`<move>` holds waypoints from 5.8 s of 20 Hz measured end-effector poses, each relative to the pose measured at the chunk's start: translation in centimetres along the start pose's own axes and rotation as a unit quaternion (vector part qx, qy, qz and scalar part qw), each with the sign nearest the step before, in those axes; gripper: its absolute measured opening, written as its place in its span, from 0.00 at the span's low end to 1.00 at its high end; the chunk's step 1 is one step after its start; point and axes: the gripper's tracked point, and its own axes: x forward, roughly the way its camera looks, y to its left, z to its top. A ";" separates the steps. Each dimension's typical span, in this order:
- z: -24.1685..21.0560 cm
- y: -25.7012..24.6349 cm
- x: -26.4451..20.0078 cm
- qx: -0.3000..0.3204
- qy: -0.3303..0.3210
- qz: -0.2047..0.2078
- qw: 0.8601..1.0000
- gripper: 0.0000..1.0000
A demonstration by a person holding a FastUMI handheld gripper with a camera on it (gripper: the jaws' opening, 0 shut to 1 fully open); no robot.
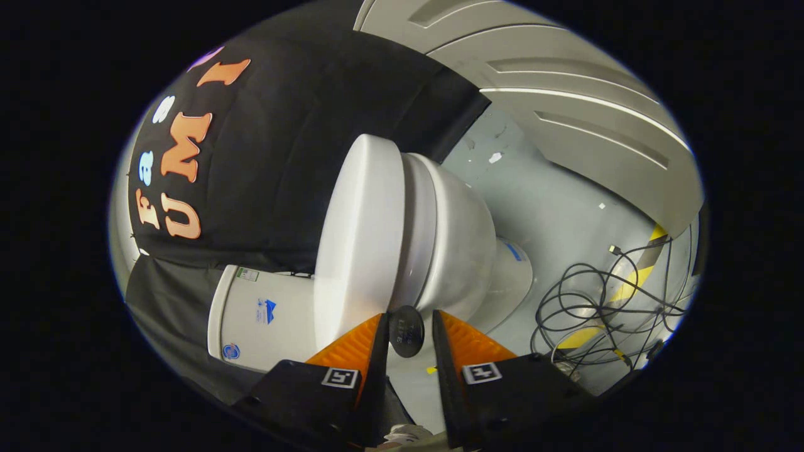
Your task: Open the toilet lid.
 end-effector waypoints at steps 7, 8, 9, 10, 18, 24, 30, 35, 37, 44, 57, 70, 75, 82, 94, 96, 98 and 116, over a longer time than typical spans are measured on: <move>0.3 1.0 -0.4 0.017 -0.022 -0.011 1.000 0.08; 0.5 1.1 -0.3 0.012 -0.027 -0.022 0.999 0.08; 0.6 1.1 0.0 0.012 -0.031 -0.030 0.999 0.08; 0.7 1.3 0.2 0.017 -0.033 -0.036 0.999 0.08; 2.0 6.3 -1.7 -0.037 -0.068 -0.044 0.996 0.08; 2.4 12.6 -3.6 -0.073 -0.092 -0.043 0.992 0.08; 0.8 20.4 -5.4 -0.174 -0.097 -0.037 0.979 0.08; -0.7 24.5 -5.7 -0.235 -0.108 -0.061 0.964 0.08; -1.4 26.3 -5.8 -0.249 -0.109 -0.060 0.961 0.08; -4.9 32.4 -5.8 -0.332 -0.113 -0.062 0.934 0.08; -11.8 40.2 -2.6 -0.455 -0.132 -0.079 0.877 0.07; -18.5 44.4 1.2 -0.521 -0.128 -0.083 0.840 0.07; -20.7 45.1 2.0 -0.544 -0.126 -0.082 0.826 0.07; -20.9 45.3 2.2 -0.543 -0.128 -0.083 0.826 0.07; -14.7 49.8 -4.1 -0.521 -0.198 0.009 0.830 0.96; -12.1 49.8 -6.1 -0.515 -0.217 0.009 0.829 0.96; -9.4 49.5 -7.8 -0.504 -0.230 0.009 0.833 0.97; 11.1 43.9 -23.8 -0.473 -0.351 -0.075 0.805 0.97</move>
